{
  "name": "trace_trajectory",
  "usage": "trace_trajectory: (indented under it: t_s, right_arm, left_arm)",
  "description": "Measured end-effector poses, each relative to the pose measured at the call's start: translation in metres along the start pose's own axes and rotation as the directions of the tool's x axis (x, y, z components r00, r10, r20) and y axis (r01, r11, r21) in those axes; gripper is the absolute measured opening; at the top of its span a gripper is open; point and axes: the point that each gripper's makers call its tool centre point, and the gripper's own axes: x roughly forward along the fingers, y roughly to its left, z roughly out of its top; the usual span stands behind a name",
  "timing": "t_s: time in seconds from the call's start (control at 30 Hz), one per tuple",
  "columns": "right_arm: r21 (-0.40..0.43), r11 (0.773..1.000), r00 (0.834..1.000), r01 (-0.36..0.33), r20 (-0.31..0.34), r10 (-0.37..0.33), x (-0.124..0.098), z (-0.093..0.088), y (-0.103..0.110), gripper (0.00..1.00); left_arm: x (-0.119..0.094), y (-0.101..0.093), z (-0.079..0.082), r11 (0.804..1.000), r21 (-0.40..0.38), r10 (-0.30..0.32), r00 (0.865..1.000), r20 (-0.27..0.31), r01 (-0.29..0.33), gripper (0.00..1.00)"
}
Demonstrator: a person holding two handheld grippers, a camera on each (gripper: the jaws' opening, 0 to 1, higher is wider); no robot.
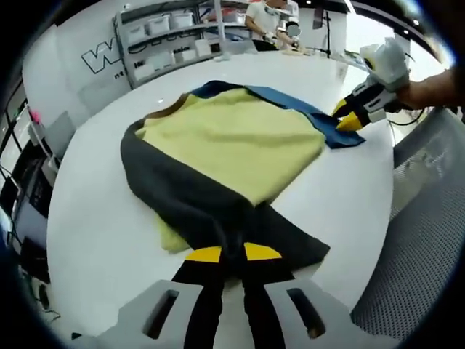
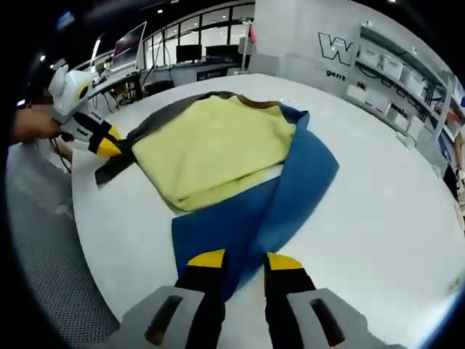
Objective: Fold the garment on the visible template until the final outline fits inside the template.
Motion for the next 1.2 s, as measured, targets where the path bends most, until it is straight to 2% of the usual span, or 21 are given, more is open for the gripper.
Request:
trace_trajectory:
  t_s: [0.13,0.43,0.77,1.2]
  right_arm:
    - [-0.020,1.000,1.000,0.016,-0.016,-0.016,-0.002,-0.003,-0.007,0.00]
    - [-0.007,1.000,0.999,0.027,-0.022,-0.027,-0.006,-0.006,-0.014,0.00]
    - [0.011,0.993,0.992,0.118,-0.040,-0.117,-0.016,-0.015,-0.044,0.00]
    - [0.064,0.979,0.980,0.194,-0.052,-0.191,-0.021,-0.021,-0.071,0.00]
  left_arm:
    - [-0.006,0.006,0.001,1.000,-0.026,0.007,1.000,0.009,-0.007,0.05]
    - [-0.024,0.029,0.010,0.996,-0.058,0.069,0.996,0.048,-0.066,0.04]
    - [-0.047,0.085,0.027,0.976,-0.117,0.195,0.976,0.099,-0.183,0.04]
    - [-0.054,0.154,0.026,0.938,-0.162,0.323,0.943,0.075,-0.308,0.04]
